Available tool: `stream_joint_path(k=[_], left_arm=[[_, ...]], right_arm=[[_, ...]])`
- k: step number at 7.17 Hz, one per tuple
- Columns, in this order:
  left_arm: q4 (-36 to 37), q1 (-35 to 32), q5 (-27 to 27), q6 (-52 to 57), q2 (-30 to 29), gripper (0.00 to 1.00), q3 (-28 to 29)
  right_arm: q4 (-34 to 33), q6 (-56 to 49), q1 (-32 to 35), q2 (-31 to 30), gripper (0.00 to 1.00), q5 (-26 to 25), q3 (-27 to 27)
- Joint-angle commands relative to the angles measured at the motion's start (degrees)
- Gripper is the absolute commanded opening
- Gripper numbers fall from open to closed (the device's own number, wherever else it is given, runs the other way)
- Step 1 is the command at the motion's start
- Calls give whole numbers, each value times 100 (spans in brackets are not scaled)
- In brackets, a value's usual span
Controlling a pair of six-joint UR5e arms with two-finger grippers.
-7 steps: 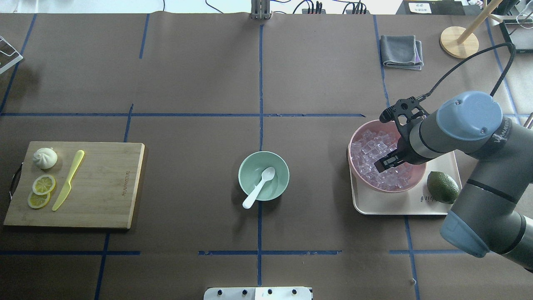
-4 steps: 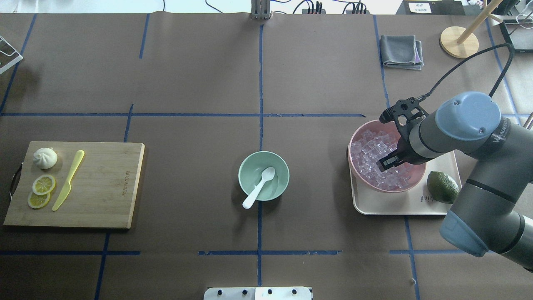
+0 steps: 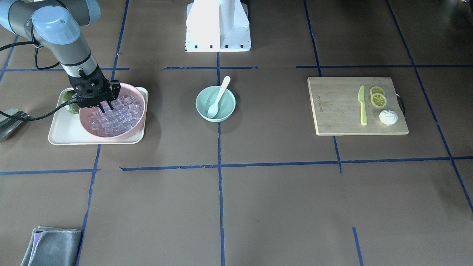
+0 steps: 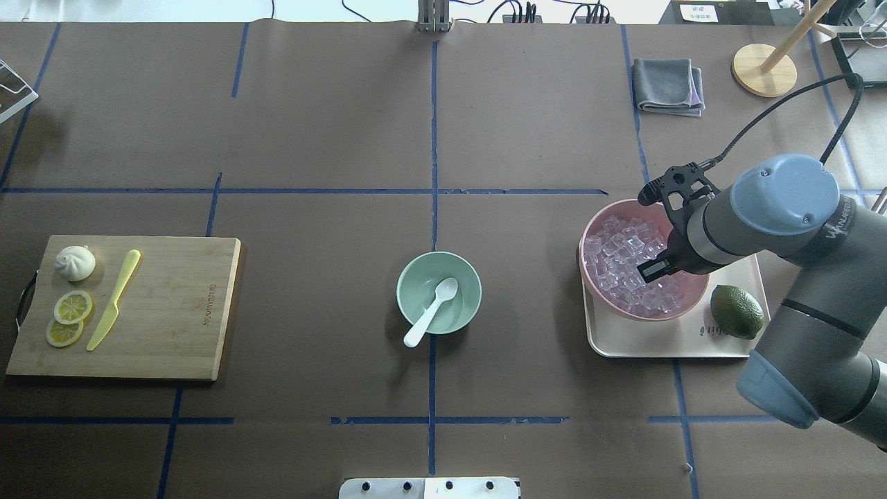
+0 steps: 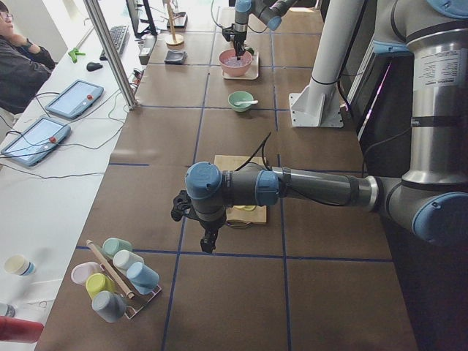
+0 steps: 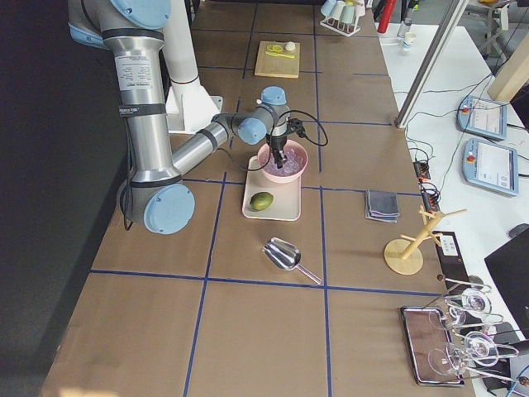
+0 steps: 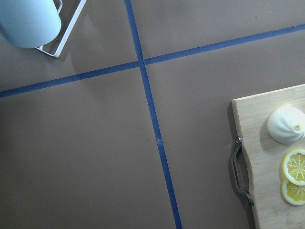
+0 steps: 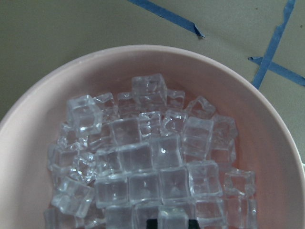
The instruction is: Put spoon and ice into bowl
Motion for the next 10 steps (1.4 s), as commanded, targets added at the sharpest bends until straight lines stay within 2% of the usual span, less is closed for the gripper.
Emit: stream_joint_path(k=[1,2,4,6,8,9,10], left_arm=[[3,1,0,-9,-17,100,0],[3,1,0,-18,-17,100,-9],[3,1,9,-26,-34,100,-9],[21,1,0,-26,-34,100,-26],[30,10,9,-35,-8,100,8],[21,10,9,-35,-8,100,9],[38,10,9,-35,-8,100,0]], right_arm=[[-94,271,103,276,0,8,111],[-443,805,103,687,0,17,111],[-1636,1954,-88,2090,0,-26,-115],[-1712,3212,-545,2973,0,-262,-660],[-1695,4468,-1089,3860,0,-789,-1598],[-1677,4832,-1283,4134,2,-1105,-1994],[-1668,4861,-1407,4145,3,-1212,-2146]])
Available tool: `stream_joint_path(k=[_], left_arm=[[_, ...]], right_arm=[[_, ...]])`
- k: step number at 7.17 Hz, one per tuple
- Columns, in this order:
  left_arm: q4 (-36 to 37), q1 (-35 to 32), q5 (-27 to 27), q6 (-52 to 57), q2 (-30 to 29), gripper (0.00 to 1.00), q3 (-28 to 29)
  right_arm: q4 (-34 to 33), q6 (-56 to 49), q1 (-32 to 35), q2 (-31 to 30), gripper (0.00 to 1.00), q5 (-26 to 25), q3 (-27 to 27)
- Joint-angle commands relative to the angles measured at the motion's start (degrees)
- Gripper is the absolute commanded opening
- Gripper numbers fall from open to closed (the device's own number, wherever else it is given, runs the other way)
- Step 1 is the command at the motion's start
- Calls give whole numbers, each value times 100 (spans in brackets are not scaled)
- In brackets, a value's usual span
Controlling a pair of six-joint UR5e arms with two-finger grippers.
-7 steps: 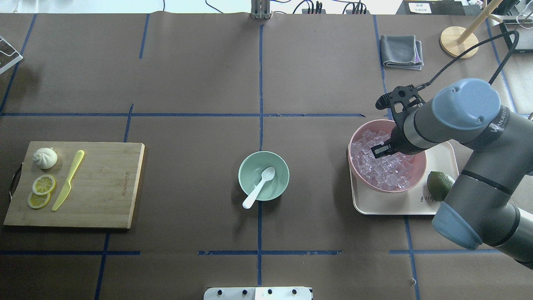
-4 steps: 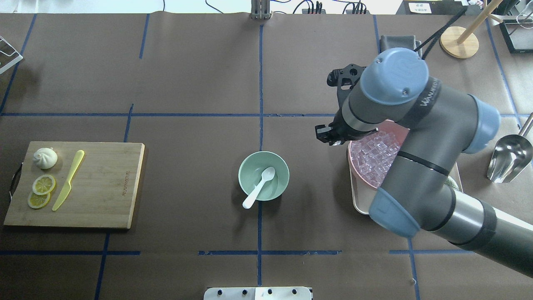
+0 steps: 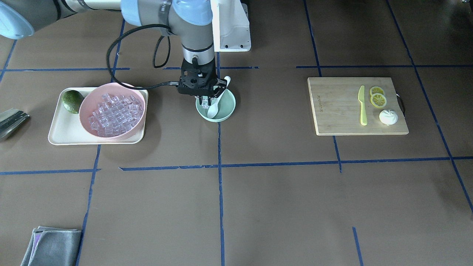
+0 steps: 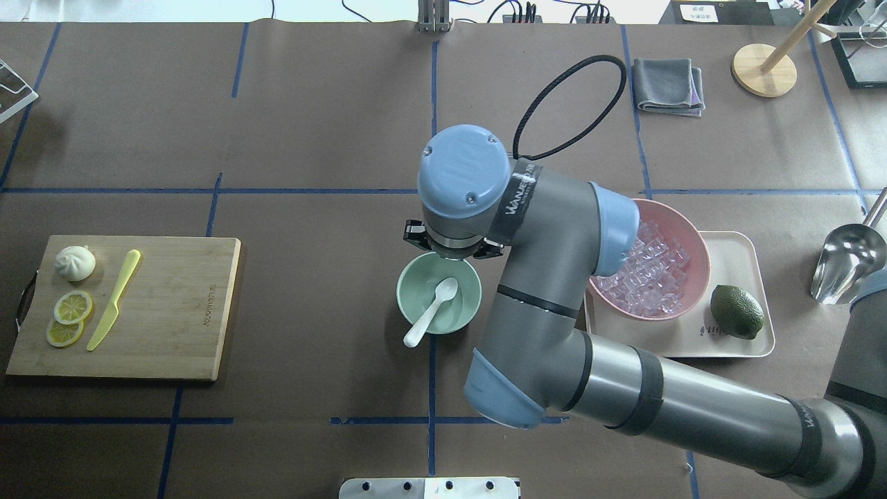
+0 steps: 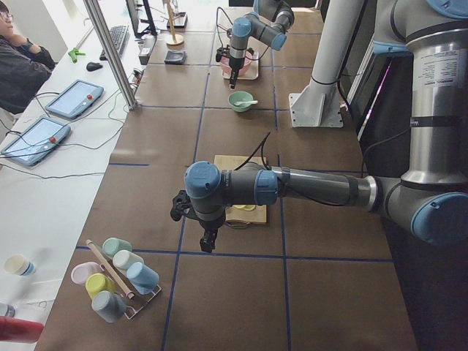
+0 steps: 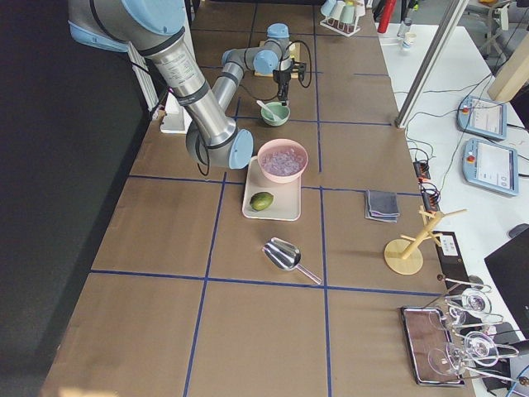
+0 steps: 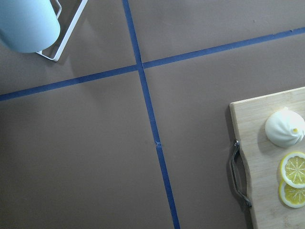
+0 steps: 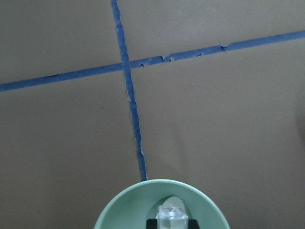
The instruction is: Put spoon and ice into bowl
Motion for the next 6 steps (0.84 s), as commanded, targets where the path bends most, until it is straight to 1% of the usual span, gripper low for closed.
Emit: stream_joint_path(k=[1,3,4,5,6], left_arm=[[11,2,1,-1,4,100,-2],[11,2,1,-1,4,100,-10],[2,2,1,-1,4,100,-10],[10,2,1,-1,13,100,-19],[2,2,1,-1,13,100,-19]], right_arm=[[13,231,-274,13,3,-219,-336],[22,222,-362,-112,5,-219,-336],[100,196,-415,-138,9,-227,-362],[362,196,-450,-243,12,-228,-362],[478,196,-459,-270,31,-236,-362]])
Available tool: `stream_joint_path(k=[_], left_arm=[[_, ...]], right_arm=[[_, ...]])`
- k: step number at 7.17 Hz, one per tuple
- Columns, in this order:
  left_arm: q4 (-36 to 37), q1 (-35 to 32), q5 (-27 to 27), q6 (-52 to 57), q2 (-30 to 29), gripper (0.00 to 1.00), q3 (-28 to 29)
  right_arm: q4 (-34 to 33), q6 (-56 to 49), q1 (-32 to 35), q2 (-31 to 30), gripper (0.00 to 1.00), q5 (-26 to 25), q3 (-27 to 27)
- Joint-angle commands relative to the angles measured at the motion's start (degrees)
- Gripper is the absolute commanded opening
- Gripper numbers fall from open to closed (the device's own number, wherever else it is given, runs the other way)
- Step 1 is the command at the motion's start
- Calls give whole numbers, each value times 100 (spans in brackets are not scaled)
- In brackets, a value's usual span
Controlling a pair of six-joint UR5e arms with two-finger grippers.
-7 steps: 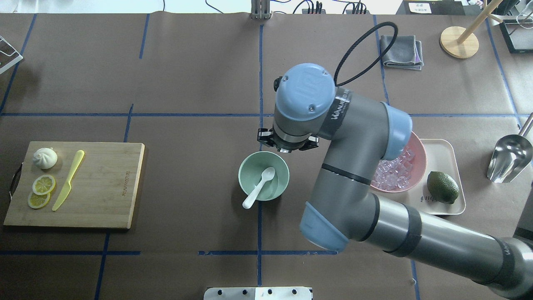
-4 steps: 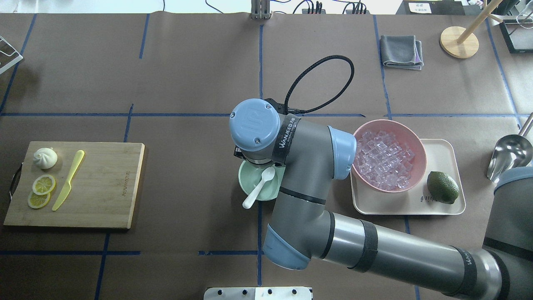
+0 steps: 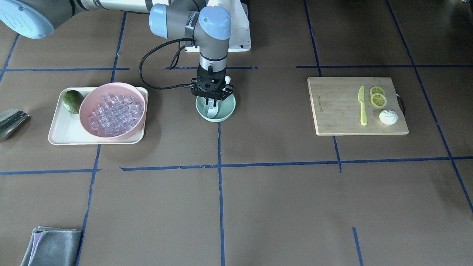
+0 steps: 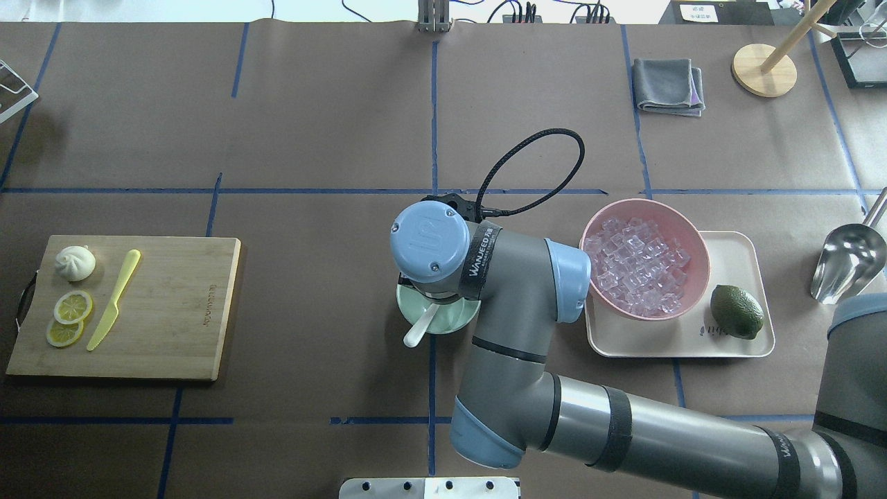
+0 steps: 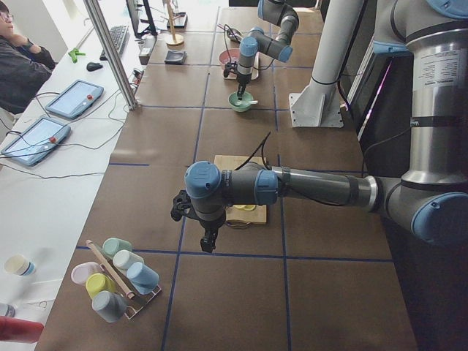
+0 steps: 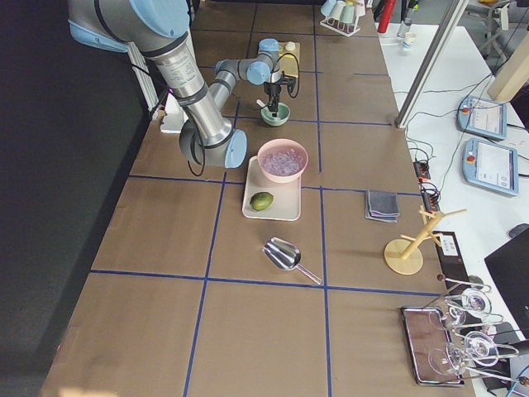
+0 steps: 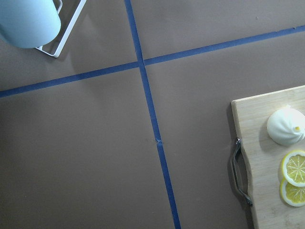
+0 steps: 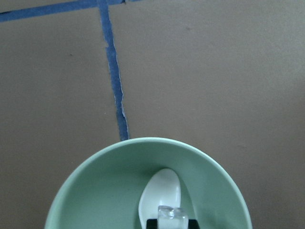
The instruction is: Put spoon and ice into bowl
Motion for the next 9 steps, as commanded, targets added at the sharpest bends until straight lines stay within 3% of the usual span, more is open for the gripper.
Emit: stream_joint_path(k=[1,2,6,8,9], left_arm=[[4,0,0,0,-6,100,5],[4,0,0,0,-6,100,6],[-22,18,0,0,-15,100,32],[-31,18,0,0,-15,100,23],[-31,18,17,9,-6,100,32]], right_arm=[[179,6,-19,-33,72,-16,-5],[179,14,-19,2,98,-77,-5],[179,-562,629,213,98,158,75],[188,-1658,1410,-205,99,973,135],[196,-2334,1744,-704,99,1203,510]])
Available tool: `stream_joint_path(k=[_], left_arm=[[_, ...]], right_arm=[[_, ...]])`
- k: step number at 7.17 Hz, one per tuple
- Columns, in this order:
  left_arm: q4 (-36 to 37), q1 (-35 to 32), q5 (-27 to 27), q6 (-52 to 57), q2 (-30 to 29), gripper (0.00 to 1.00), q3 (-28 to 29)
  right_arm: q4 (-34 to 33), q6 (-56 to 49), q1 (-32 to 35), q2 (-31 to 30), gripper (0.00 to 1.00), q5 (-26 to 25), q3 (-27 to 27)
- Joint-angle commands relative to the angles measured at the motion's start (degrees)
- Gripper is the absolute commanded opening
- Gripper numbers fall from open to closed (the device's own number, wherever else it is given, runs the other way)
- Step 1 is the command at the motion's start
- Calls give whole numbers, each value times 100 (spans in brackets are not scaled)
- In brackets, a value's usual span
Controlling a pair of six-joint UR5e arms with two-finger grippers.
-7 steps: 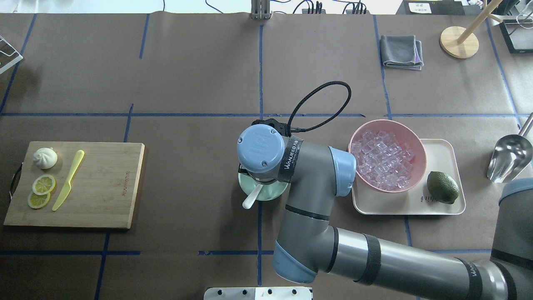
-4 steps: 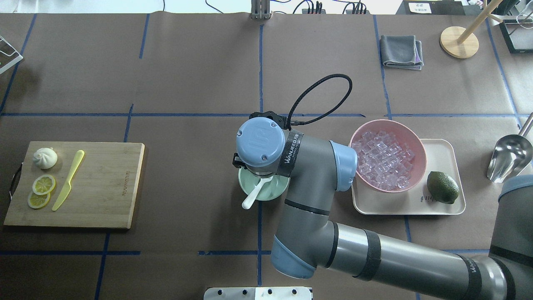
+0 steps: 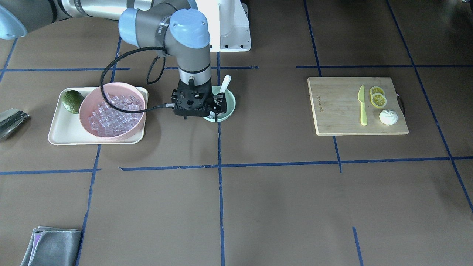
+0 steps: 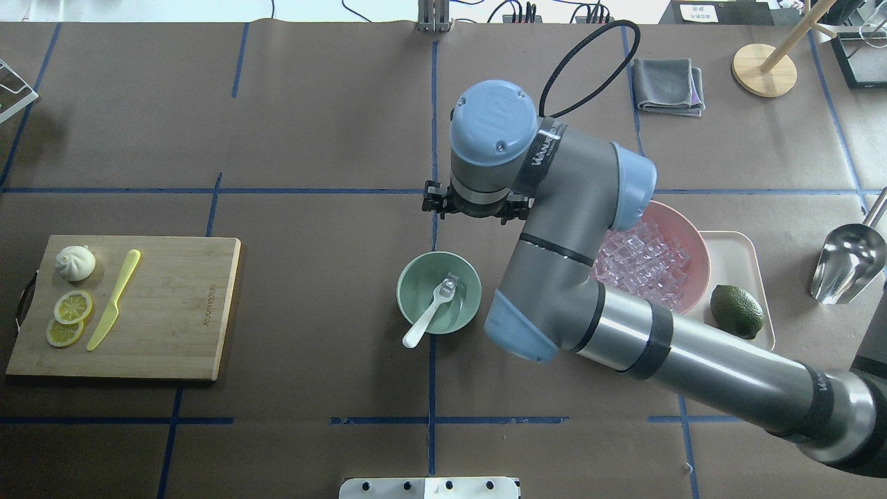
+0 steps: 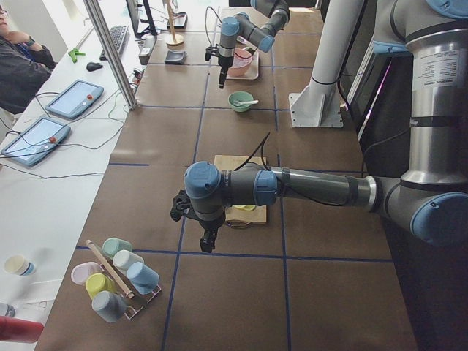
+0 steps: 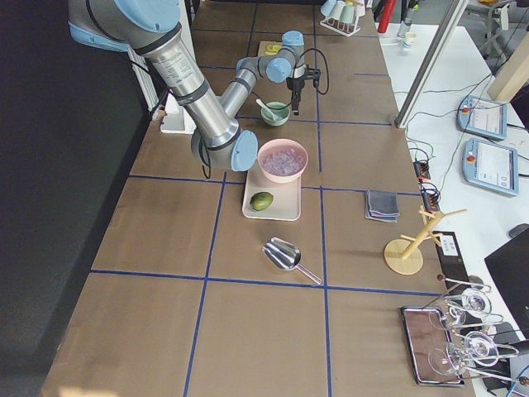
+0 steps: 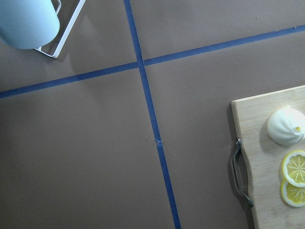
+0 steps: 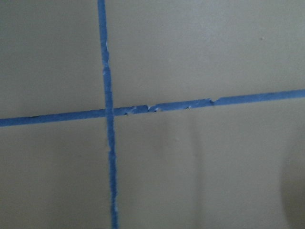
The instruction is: Put spoon and ice into bowl
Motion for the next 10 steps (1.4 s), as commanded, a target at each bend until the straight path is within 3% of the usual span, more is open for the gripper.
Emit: stream_joint_path(k=[1,2,4,7,9,10], left_arm=[[16,0,39,-2,7,100,21],[16,0,22,-2,15,100,82],[52,9,30,-2,15,100,100],[60,0,21,16,24,100,117],[60,0,13,7,24,100,109],[60,0,4,7,24,100,109]], right_arm=[[36,-1773,932,-1150,99,728,773],[37,-2940,1563,-1844,99,1219,1082],[10,-5060,2812,-2805,99,1941,1191],[19,-7540,4473,-4429,99,2138,1182],[19,-7786,5179,-5223,99,2137,1138],[28,-7743,5286,-5522,99,2451,1129]])
